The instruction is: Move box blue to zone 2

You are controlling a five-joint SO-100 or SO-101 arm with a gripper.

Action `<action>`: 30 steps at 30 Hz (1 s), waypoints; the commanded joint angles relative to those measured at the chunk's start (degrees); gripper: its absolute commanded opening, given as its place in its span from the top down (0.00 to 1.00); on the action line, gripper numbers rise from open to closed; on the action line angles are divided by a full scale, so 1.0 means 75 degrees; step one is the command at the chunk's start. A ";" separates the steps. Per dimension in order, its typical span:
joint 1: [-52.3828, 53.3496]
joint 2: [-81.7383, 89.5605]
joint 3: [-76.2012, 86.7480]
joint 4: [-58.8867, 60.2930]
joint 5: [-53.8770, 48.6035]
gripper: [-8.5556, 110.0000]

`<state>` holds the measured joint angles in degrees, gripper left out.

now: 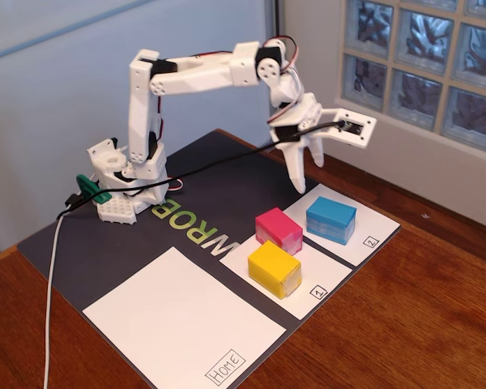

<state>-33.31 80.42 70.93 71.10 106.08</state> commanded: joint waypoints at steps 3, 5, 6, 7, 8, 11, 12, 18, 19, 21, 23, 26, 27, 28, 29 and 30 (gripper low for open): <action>0.0422 0.1406 0.0809 0.0094 -0.0246 0.77; 0.0598 0.1793 0.1219 0.0094 -0.0375 0.83; 0.0668 0.1992 0.1418 0.0094 -0.0457 0.84; 0.0750 0.2191 0.1605 0.0094 -0.0551 0.87; 0.0844 0.2391 0.1793 0.0105 -0.0633 0.92; 0.1113 0.3000 0.2332 0.0105 -0.0902 0.93; 0.1195 0.3187 0.2508 0.0105 -0.1008 0.93; 0.1910 0.4254 0.3504 0.0105 -0.1324 0.93; 0.2051 0.4441 0.3668 0.0105 -0.1371 0.93; 0.2391 0.4852 0.4031 0.0105 -0.1477 0.93; 0.2777 0.5309 0.4477 0.0047 -0.1570 0.93; 0.3387 0.5988 0.5227 -0.0047 -0.1852 0.93; 0.3598 0.6199 0.5484 -0.0082 -0.1922 0.93; 0.3797 0.6410 0.5754 -0.0117 -0.2016 0.93; 0.3996 0.6633 0.6047 -0.0164 -0.2074 0.93; 0.4172 0.6855 0.6340 -0.0187 -0.2121 0.93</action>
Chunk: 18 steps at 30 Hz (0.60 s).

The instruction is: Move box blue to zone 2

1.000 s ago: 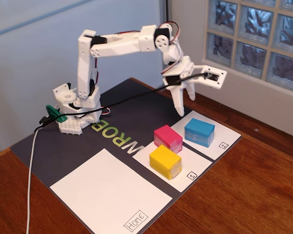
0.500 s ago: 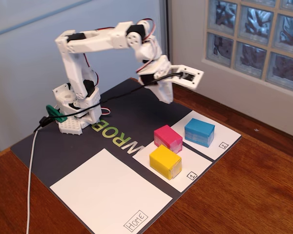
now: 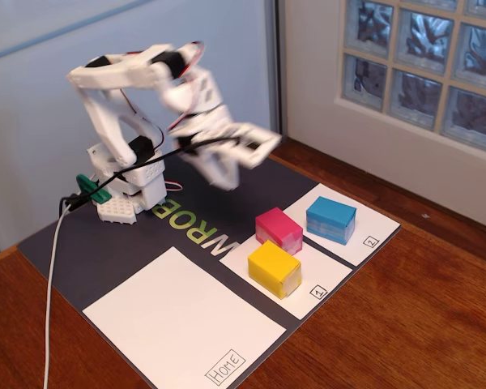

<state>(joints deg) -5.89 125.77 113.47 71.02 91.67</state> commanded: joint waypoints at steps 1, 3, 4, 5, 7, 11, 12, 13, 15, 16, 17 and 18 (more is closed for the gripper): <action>0.0668 0.1043 0.0973 -0.0176 -0.0258 0.93; 0.0984 0.1523 0.1570 -0.0176 -0.0422 0.93; 0.1148 0.1758 0.1898 -0.0187 -0.0504 0.93; 0.1277 0.1992 0.2215 -0.0187 -0.0562 0.93; 0.1512 0.2367 0.2812 -0.0187 -0.0562 0.93; 0.1875 0.3035 0.3809 -0.0187 -0.0527 0.93; 0.1910 0.3281 0.4066 -0.0187 -0.0574 0.93; 0.1945 0.3574 0.4348 -0.0176 -0.0621 0.93; 0.1980 0.4172 0.4875 -0.0105 -0.0727 0.93; 0.1992 0.4465 0.5133 -0.0105 -0.0785 0.93; 0.2004 0.4746 0.5379 -0.0105 -0.0855 0.93; 0.2039 0.5027 0.5637 -0.0105 -0.0961 0.93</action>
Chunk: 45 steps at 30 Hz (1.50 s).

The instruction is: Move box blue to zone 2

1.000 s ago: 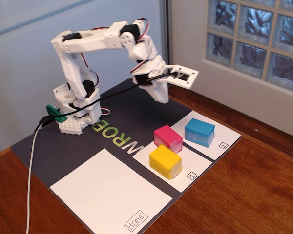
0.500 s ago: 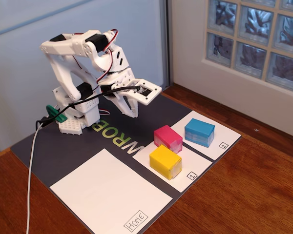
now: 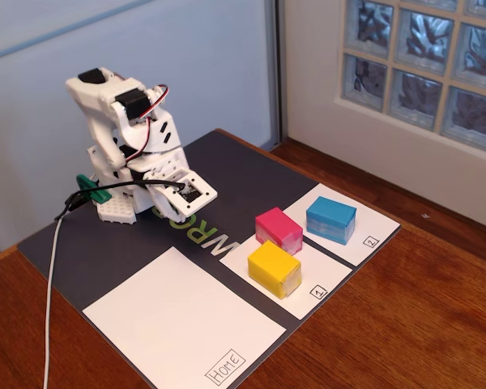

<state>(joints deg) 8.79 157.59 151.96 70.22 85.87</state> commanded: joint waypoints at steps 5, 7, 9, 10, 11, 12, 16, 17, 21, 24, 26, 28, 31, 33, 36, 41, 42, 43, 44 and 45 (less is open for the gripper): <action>0.0410 0.1910 0.1664 -0.0047 -0.0645 0.93; 0.0574 0.2121 0.1980 -0.0047 -0.0773 0.93; 0.0609 0.2426 0.2285 0.0035 -0.0797 0.93; 0.0609 0.2578 0.2437 0.0047 -0.0832 0.93; 0.0563 0.2707 0.2578 0.0047 -0.0844 0.93; 0.0492 0.2813 0.2695 0.0059 -0.0844 0.93; 0.0035 0.3117 0.2953 0.0141 -0.0633 0.93; -0.0117 0.3176 0.2953 0.0199 -0.0516 0.93; -0.0609 0.3457 0.2953 0.0445 -0.0352 0.93; -0.0773 0.3844 0.2953 0.0879 -0.0445 0.93; -0.0832 0.4242 0.2953 0.1348 -0.0562 0.93; -0.0867 0.4500 0.2953 0.1477 -0.0551 0.93; -0.0797 0.4500 0.2953 0.1488 -0.0656 0.93; -0.0656 0.4500 0.2953 0.1488 -0.0715 0.93; -0.0434 0.4500 0.2953 0.1488 -0.0809 0.93; -0.0457 0.4500 0.2953 0.1488 -0.0984 0.93; -0.0457 0.4500 0.2953 0.1512 -0.0996 0.93; -0.0422 0.4500 0.2953 0.1547 -0.1008 0.93; -0.0387 0.4500 0.2953 0.1605 -0.1055 0.93; -0.0375 0.4500 0.2953 0.1617 -0.1020 0.93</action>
